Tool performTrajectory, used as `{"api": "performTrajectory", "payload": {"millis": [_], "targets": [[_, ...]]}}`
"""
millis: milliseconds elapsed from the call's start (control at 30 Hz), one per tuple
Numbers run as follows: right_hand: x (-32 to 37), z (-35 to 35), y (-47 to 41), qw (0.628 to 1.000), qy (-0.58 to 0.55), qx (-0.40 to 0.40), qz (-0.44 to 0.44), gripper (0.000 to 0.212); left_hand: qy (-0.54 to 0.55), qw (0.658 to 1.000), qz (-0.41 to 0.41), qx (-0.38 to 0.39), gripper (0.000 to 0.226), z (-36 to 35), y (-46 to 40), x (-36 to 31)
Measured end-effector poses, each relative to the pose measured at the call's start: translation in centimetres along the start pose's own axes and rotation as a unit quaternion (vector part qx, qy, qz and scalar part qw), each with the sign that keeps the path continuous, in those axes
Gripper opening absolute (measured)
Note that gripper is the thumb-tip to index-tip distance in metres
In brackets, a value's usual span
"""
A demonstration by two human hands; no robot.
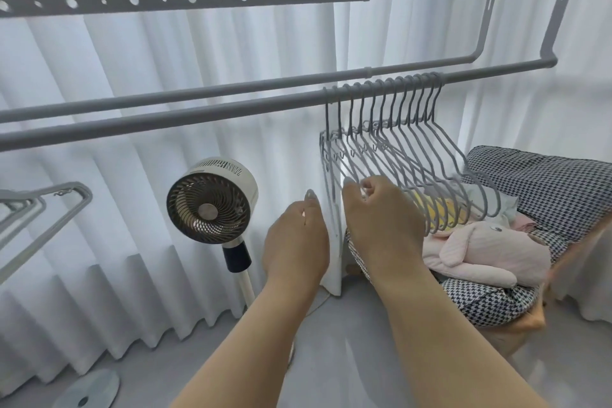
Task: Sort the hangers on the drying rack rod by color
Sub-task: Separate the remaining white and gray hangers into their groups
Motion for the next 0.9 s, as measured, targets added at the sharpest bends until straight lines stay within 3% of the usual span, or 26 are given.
{"api": "performTrajectory", "payload": {"millis": [167, 333, 433, 600, 900], "targets": [[4.1, -2.3, 3.0, 0.993, -0.097, 0.025, 0.062, 0.035, 0.007, 0.998, -0.012, -0.056, 0.047, 4.3, 0.0, 2.2], [8.2, -6.9, 5.5, 0.974, -0.142, 0.130, 0.117, 0.022, 0.023, 0.991, 0.002, -0.130, 0.041, 9.3, -0.4, 5.2], [10.6, -9.9, 7.1, 0.953, -0.180, 0.202, 0.137, 0.020, -0.012, 0.980, 0.031, -0.194, 0.036, 13.1, 0.0, 7.0], [13.7, -13.9, 9.7, 0.914, -0.227, 0.301, 0.152, 0.021, -0.055, 0.959, 0.106, -0.256, 0.054, 18.4, 1.7, 9.3], [16.3, -19.3, 14.8, 0.850, -0.253, 0.438, 0.151, 0.026, -0.075, 0.921, 0.157, -0.348, 0.046, 23.7, 5.2, 11.5]]}}
Point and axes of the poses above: each hand's wrist, its own y-axis away from the middle knuckle, its own z-axis out of the back of the hand, x = y × z, the point moved 7 cm from there along -y, towards the middle knuckle, and after that the axes turned 2 degrees about z, right-handed, at the moved point
